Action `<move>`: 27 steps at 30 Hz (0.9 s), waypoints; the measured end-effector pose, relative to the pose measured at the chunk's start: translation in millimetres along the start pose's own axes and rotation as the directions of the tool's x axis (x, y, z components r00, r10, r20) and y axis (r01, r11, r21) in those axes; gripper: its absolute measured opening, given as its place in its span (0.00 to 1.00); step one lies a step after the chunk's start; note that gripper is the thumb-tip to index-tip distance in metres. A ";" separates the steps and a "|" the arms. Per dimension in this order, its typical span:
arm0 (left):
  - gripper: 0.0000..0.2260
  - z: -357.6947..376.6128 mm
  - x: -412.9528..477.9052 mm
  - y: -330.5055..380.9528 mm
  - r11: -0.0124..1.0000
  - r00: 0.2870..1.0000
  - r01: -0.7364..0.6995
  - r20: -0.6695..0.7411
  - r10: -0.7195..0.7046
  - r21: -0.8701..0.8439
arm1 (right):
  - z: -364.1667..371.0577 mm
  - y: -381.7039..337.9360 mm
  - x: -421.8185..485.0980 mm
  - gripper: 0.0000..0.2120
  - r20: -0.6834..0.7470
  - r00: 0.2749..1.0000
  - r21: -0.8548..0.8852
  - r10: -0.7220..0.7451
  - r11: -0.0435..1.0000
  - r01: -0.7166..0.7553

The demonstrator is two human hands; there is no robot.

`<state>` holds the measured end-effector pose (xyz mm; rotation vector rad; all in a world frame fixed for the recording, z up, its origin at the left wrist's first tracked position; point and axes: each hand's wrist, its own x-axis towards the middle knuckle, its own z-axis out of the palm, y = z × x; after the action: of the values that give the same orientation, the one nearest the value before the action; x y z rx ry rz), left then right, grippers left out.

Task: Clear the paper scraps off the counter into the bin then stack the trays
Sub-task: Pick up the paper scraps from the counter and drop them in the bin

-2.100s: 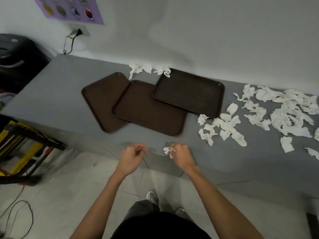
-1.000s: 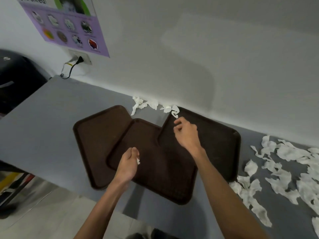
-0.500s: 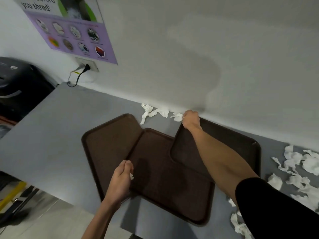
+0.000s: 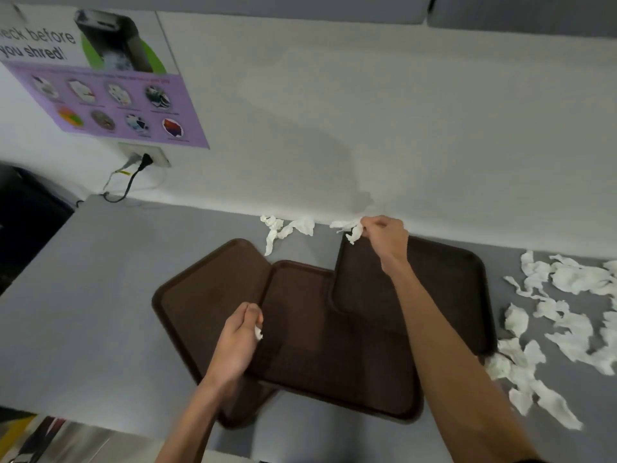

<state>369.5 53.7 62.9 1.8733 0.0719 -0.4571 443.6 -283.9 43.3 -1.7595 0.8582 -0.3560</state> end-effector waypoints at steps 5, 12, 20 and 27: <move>0.14 30.2 4.9 17.6 0.997 0.985 -0.075 0.161 0.068 0.036 | -69.7 1.1 -67.3 0.08 -0.131 0.988 -0.046 -0.087 0.996 0.082; 0.12 112.8 -31.4 47.0 0.992 0.923 -0.126 0.369 0.107 0.027 | -182.9 54.0 -152.2 0.05 -0.197 0.979 0.251 -0.059 0.962 0.108; 0.11 253.9 -127.0 58.1 0.987 0.810 -0.155 0.577 0.105 0.038 | -323.9 131.4 -248.5 0.07 -0.332 0.934 0.536 0.133 0.841 0.071; 0.11 398.6 -254.9 40.0 0.976 0.732 -0.198 0.675 0.088 0.088 | -470.9 218.1 -329.7 0.13 -0.415 0.864 0.524 0.284 0.851 -0.029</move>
<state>35.3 -283.3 77.1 1.7389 -0.6109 -1.0293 -156.7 -414.1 70.3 -1.1048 1.1351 -0.8509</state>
